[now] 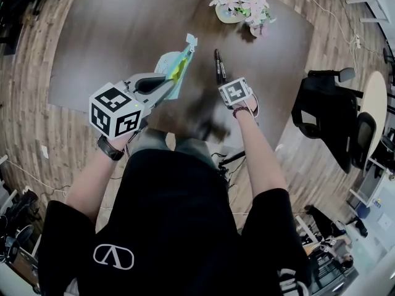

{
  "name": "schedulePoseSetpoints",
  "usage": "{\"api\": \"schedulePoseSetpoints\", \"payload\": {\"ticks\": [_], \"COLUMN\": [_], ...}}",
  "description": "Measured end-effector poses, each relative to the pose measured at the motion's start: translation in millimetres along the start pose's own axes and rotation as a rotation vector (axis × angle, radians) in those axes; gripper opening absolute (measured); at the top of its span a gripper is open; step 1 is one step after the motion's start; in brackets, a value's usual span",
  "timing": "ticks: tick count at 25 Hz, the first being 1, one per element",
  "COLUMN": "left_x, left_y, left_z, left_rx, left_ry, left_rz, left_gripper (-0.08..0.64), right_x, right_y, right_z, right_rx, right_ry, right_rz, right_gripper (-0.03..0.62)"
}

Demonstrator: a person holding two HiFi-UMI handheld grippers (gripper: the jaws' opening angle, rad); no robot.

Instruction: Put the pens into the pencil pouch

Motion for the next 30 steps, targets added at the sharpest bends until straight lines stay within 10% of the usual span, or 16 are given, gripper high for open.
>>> {"api": "schedulePoseSetpoints", "payload": {"ticks": [4, 13, 30], "left_x": [-1, -3, 20], "left_y": [-2, -4, 2], "left_z": [0, -1, 4], "left_rx": [-0.003, -0.01, 0.003], "left_ry": [0.003, 0.008, -0.043], "left_rz": [-0.001, -0.008, -0.045], "left_gripper": [0.02, 0.02, 0.02], "right_x": [-9, -18, -177], "right_y": [-2, -20, 24], "right_z": [20, 15, -24], "right_rx": [-0.045, -0.077, -0.764], "right_ry": [-0.146, -0.179, -0.603], "right_rz": [-0.004, -0.019, 0.305], "right_gripper": [0.063, 0.057, 0.057]}}
Point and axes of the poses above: the fingertips, and each gripper's own axes: x forward along the fingers, z to its right, y out of its top, the point moved 8 cm from there along -x, backward along the fingers, and after that the axes turned 9 degrees about z, right-handed, at the moved point
